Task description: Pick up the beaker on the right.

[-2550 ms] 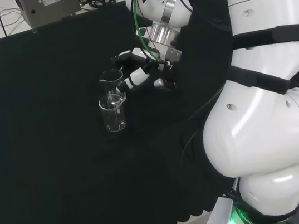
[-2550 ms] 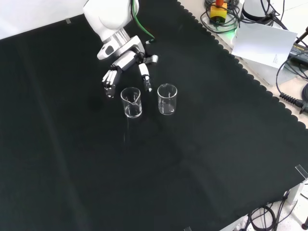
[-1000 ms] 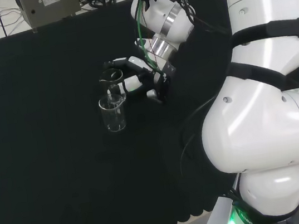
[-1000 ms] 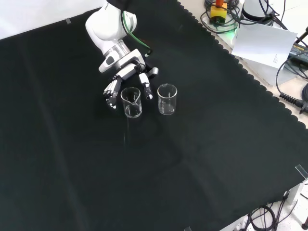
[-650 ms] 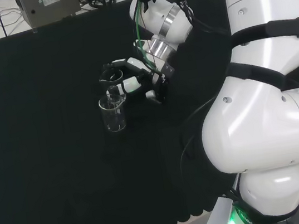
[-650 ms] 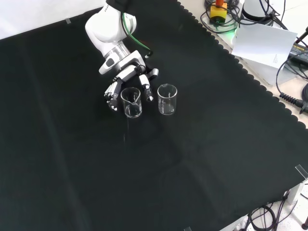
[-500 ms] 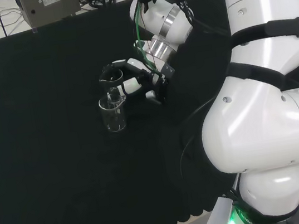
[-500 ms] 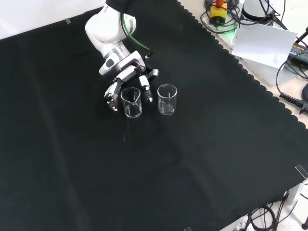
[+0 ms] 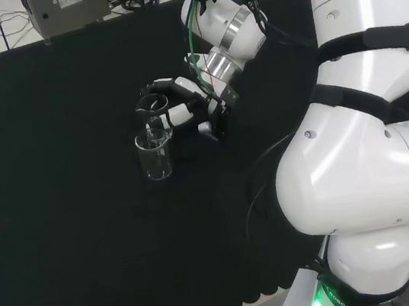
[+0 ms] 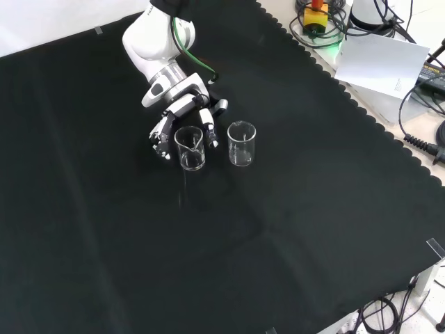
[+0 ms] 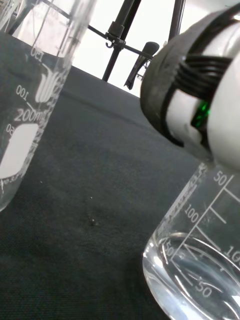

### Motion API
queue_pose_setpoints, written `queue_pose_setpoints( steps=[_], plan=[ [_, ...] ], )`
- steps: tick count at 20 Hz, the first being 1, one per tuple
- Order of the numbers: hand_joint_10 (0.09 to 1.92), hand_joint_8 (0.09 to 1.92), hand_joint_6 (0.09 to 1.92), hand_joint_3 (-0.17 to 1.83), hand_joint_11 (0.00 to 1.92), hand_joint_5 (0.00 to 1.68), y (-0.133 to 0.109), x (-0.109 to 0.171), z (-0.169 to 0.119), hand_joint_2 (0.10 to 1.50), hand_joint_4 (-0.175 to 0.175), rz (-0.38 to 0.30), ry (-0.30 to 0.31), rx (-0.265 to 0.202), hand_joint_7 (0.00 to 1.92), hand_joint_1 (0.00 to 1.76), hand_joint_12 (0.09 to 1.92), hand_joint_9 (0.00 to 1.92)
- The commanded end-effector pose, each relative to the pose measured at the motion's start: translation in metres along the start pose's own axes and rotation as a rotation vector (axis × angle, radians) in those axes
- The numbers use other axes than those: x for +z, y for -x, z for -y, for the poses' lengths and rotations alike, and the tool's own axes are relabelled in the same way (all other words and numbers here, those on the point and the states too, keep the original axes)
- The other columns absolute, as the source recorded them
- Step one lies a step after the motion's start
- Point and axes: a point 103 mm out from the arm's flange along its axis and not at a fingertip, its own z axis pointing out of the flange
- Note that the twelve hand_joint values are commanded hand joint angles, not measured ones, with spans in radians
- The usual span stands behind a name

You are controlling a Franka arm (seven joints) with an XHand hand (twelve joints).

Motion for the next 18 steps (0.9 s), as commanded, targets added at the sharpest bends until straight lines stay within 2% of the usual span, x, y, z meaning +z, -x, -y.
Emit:
queue_pose_setpoints(
  steps=[1,4,8,9,10,11,12,14,16,18],
  plan=[
    [0.56,0.73,0.79,0.73,0.3,0.51,0.001,0.002,-0.001,0.54,-0.051,0.004,-0.028,0.015,0.52,1.07,1.34,0.79],
    [0.55,0.74,0.91,0.74,0.34,0.62,0.004,0.0,0.001,0.56,-0.052,-0.007,-0.039,0.028,0.57,1.12,1.32,0.85],
    [0.54,0.77,1.02,0.77,0.4,0.75,0.005,-0.001,0.0,0.6,-0.048,-0.015,0.003,0.046,0.68,1.17,1.31,0.92],
    [0.56,0.8,1.02,0.7,0.43,0.86,0.004,-0.002,0.0,0.67,-0.081,-0.02,0.031,0.049,0.76,1.16,1.31,0.96],
    [0.58,0.85,1.02,0.57,0.5,0.94,0.003,-0.004,0.0,0.77,-0.044,-0.03,0.062,0.055,0.87,1.19,1.29,1.01],
    [0.56,0.88,1.01,0.51,0.63,0.98,0.001,-0.008,0.0,0.79,-0.061,-0.026,0.098,0.058,0.98,1.27,1.23,1.14],
    [0.53,0.87,0.98,0.55,0.79,1.02,-0.002,-0.012,0.0,0.75,-0.096,-0.026,0.129,0.06,1.07,1.34,1.14,1.26],
    [0.56,0.84,0.82,0.39,1.0,1.11,-0.007,-0.021,-0.001,0.82,-0.152,-0.005,0.168,0.054,1.11,1.39,0.97,1.3],
    [0.51,0.77,0.7,0.26,1.09,1.17,-0.014,-0.032,-0.002,0.86,-0.17,0.03,0.187,0.033,1.15,1.41,0.86,1.33],
    [0.42,0.68,0.6,0.27,1.14,1.23,-0.021,-0.043,-0.002,0.84,-0.175,0.071,0.191,0.007,1.19,1.42,0.8,1.39]
  ],
)
